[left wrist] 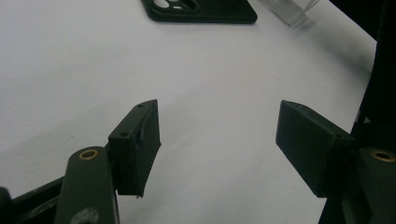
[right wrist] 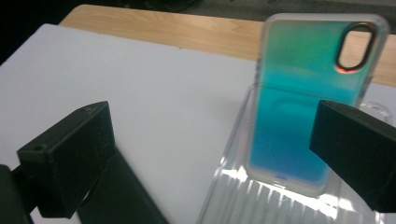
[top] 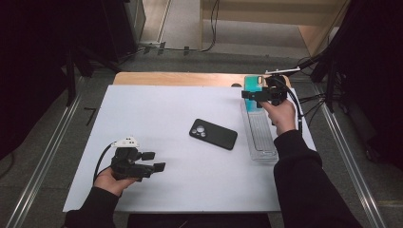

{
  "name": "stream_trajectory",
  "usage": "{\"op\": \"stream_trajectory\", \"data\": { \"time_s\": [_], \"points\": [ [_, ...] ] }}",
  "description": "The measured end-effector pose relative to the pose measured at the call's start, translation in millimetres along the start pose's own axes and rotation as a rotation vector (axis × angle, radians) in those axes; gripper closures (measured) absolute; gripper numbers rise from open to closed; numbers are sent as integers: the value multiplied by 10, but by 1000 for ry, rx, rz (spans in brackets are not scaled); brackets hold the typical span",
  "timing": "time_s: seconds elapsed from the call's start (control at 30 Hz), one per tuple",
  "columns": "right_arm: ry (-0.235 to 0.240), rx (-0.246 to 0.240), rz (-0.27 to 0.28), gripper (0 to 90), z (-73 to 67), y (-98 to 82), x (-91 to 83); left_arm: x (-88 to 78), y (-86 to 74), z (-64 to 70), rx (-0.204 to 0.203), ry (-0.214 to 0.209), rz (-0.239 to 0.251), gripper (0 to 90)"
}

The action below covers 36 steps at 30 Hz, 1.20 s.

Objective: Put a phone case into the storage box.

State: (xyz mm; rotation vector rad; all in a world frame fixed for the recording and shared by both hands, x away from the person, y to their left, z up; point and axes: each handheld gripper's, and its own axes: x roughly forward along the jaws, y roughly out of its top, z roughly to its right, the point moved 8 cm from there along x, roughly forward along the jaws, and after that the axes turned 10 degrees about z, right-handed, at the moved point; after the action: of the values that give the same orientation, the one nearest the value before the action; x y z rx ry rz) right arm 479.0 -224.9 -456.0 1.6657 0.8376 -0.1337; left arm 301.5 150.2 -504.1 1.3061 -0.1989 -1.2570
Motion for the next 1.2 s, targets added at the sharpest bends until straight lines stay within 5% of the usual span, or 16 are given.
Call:
{"op": "stream_trajectory", "data": {
  "time_s": [0.33, 0.7, 1.2],
  "points": [
    [122, -49, -36, 0, -365, -249, -210, -2, 43, -65, -18, -5, 8, 306],
    [200, -89, -41, 0, -683, -488, -442, 9, 88, -118, -32, -23, 4, 306],
    [352, -152, -80, 45, -1017, -899, -688, -65, 117, -41, -36, -48, 16, 306]
  ]
}}
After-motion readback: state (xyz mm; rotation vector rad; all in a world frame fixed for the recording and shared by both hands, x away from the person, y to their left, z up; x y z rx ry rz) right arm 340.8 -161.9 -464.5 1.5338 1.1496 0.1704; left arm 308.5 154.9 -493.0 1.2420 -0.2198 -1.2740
